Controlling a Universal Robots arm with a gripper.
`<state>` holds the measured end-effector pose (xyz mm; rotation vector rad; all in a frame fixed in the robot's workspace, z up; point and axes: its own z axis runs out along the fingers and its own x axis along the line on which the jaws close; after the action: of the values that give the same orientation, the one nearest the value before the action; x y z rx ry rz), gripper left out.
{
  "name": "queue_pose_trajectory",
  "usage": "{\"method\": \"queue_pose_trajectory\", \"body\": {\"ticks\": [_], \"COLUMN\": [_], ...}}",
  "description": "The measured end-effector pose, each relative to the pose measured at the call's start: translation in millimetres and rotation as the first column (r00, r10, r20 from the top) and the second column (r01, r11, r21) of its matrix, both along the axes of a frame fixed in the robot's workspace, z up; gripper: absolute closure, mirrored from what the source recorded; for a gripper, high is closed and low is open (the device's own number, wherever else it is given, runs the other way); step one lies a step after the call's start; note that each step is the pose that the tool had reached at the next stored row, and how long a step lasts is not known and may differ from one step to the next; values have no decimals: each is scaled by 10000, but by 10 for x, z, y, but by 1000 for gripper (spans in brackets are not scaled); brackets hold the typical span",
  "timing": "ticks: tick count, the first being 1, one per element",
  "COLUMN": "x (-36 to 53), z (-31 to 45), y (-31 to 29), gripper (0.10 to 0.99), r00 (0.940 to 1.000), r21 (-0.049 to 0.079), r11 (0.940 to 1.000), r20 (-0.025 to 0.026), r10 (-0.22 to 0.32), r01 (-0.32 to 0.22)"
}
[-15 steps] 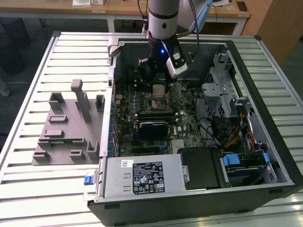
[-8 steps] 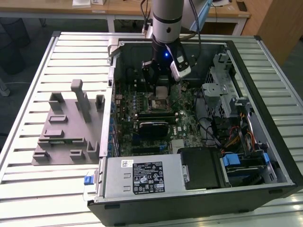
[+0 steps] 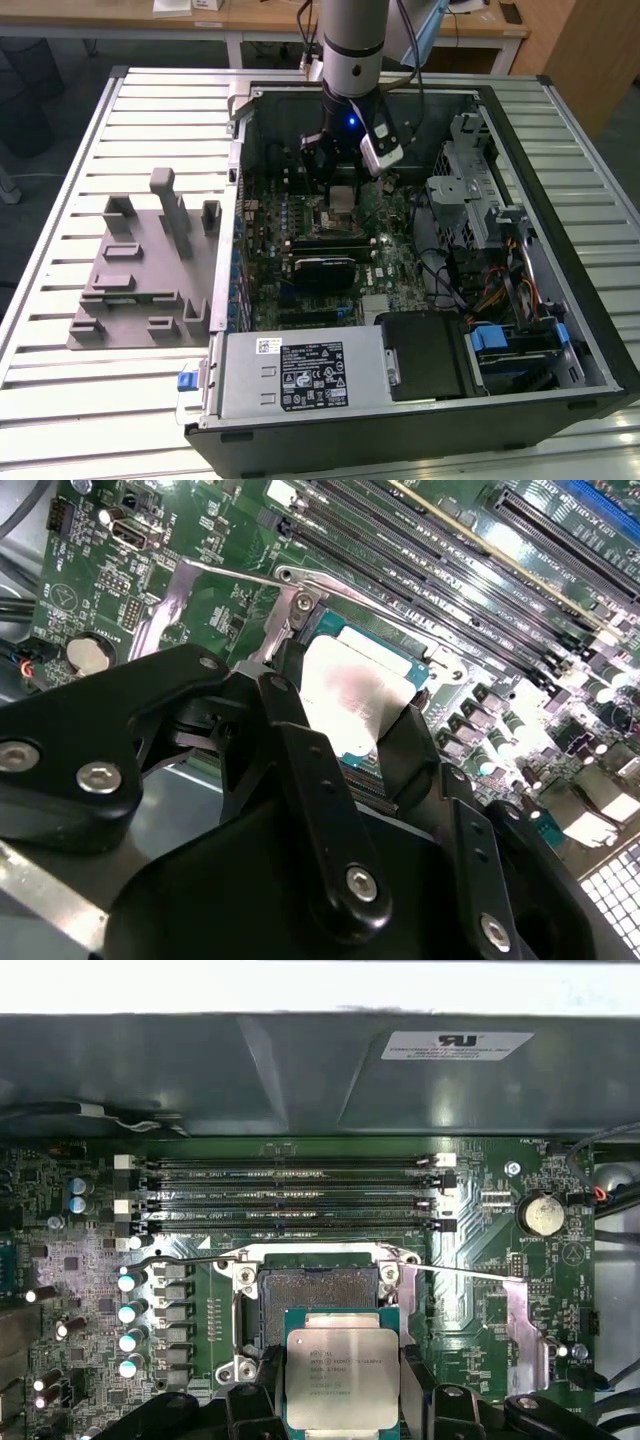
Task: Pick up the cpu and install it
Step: 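Pick up the cpu and move it towards the insertion slot, then place the cpu into insertion slot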
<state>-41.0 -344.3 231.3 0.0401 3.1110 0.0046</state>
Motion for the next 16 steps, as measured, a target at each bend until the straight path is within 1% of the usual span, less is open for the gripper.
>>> {"method": "queue_pose_trajectory", "body": {"ticks": [14,16], "x": [0,0], "z": [-8,-9], "y": [0,0], "gripper": [545,545], "r00": [10000,9998], "r21": [1,1], "r11": [10000,9998], "r20": [1,1], "r10": [-5,-185], "r01": [5,185]}}
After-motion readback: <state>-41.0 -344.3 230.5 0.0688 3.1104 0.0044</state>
